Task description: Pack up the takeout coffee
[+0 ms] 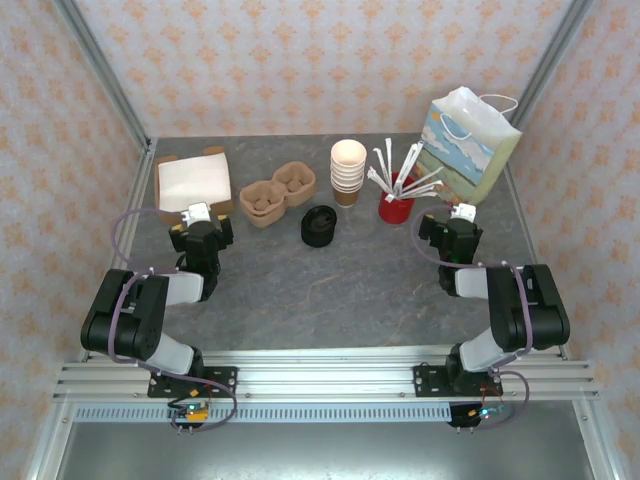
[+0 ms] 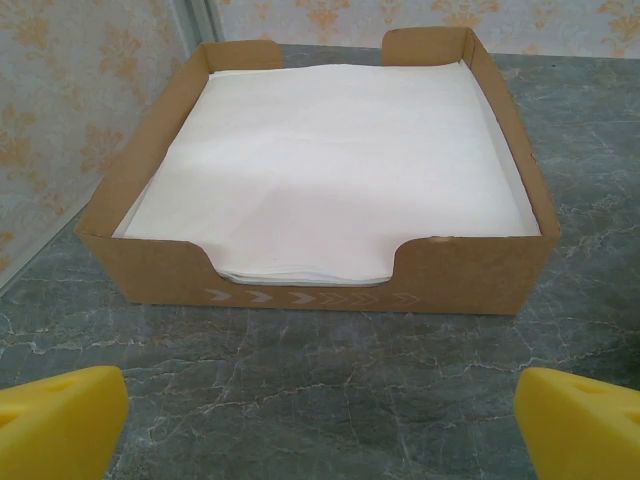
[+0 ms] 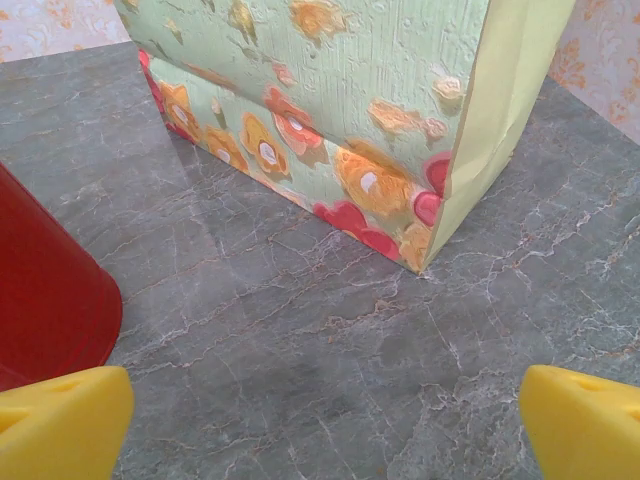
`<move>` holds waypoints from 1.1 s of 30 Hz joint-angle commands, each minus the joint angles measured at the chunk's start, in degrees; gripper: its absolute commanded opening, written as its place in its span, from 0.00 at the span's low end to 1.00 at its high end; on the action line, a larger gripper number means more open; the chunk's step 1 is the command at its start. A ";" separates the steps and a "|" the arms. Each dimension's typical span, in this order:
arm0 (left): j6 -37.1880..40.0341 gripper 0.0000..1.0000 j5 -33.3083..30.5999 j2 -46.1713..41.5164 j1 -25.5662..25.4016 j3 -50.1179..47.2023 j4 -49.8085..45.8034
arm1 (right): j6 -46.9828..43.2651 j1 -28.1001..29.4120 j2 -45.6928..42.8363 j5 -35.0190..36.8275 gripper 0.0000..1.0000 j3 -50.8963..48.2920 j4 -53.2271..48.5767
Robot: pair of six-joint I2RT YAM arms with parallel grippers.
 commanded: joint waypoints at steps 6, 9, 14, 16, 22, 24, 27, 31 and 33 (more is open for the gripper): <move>0.38 1.00 -1.99 0.02 -0.23 -0.33 2.00 | 0.52 -0.15 0.12 0.69 0.99 -0.08 1.45; 0.39 1.00 -2.00 0.02 -0.23 -0.33 2.00 | 0.52 -0.20 0.12 0.70 0.99 -0.08 1.45; 0.38 1.00 -1.99 0.07 -0.23 -0.28 2.02 | 0.54 -0.20 0.10 0.69 0.99 -0.09 1.45; 0.37 1.00 -2.00 0.00 -0.23 -0.32 1.99 | 0.53 -0.20 0.12 0.66 0.99 -0.10 1.45; 0.42 1.00 -2.00 0.02 -0.23 -0.33 1.93 | 0.54 -0.20 0.07 0.65 0.99 -0.10 1.49; 0.42 1.00 -1.99 0.03 -0.15 -0.33 1.99 | 0.50 -0.20 0.17 0.62 0.99 -0.01 1.44; 0.37 1.00 -2.01 0.02 -0.20 -0.31 2.11 | 0.48 -0.20 0.09 0.69 0.99 -0.08 1.39; 0.89 1.00 -0.95 -1.62 -0.21 -0.71 1.63 | 1.15 -0.03 -1.58 2.74 0.99 -0.13 0.33; 1.41 1.00 -0.26 -3.16 -0.29 -1.53 1.88 | 2.31 -0.02 -6.17 5.84 0.99 1.11 -6.00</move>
